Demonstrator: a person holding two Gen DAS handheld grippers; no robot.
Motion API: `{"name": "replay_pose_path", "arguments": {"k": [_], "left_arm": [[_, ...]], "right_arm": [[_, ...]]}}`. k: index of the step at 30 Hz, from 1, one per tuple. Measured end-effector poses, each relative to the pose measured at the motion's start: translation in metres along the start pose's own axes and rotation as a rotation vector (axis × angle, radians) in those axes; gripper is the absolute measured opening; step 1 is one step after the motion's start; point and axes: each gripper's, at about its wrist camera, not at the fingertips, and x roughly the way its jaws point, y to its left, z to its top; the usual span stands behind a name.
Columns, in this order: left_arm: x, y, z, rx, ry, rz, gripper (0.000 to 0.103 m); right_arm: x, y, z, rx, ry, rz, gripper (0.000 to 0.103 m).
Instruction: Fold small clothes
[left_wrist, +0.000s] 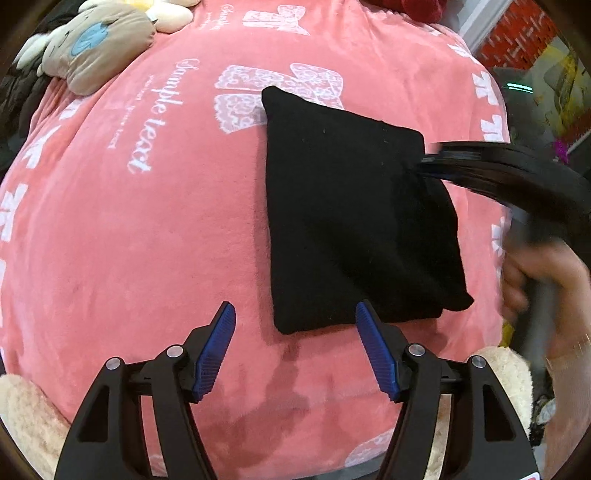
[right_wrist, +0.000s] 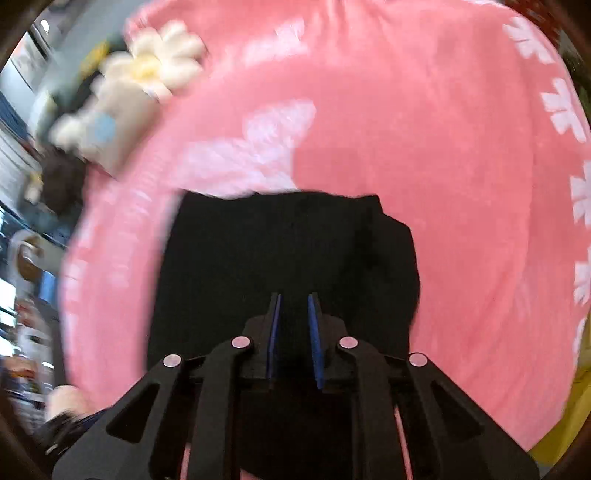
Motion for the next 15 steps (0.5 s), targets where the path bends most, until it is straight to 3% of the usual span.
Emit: {"name": "replay_pose_path", "arguments": {"k": [2, 4, 5, 6, 9, 10, 12, 15], "left_arm": [[0.001, 0.0, 0.001, 0.008, 0.0, 0.003, 0.065], [0.004, 0.0, 0.001, 0.009, 0.008, 0.002, 0.065], [0.006, 0.001, 0.002, 0.008, 0.012, 0.001, 0.066], [0.008, 0.001, 0.002, 0.006, 0.017, 0.001, 0.066], [0.014, 0.002, 0.006, 0.01, 0.028, -0.002, 0.066], [0.015, 0.001, 0.007, 0.011, 0.028, -0.003, 0.066], [0.018, 0.001, 0.009, 0.009, 0.033, -0.004, 0.066], [0.02, 0.0, 0.014, 0.006, 0.05, -0.005, 0.066]], "right_arm": [[0.007, -0.002, 0.008, 0.064, -0.018, 0.006, 0.013], [0.007, 0.006, 0.011, 0.038, -0.016, 0.0, 0.013], [0.009, 0.013, 0.012, 0.005, -0.017, -0.001, 0.0], [0.004, 0.019, 0.012, -0.029, -0.027, 0.006, 0.0], [-0.026, 0.009, 0.015, -0.018, -0.14, 0.012, 0.0], [-0.022, 0.001, 0.016, -0.011, -0.145, -0.023, 0.0], [0.006, -0.011, 0.015, -0.016, -0.043, -0.096, 0.0], [-0.017, -0.026, -0.002, 0.058, -0.074, 0.007, 0.005]]}}
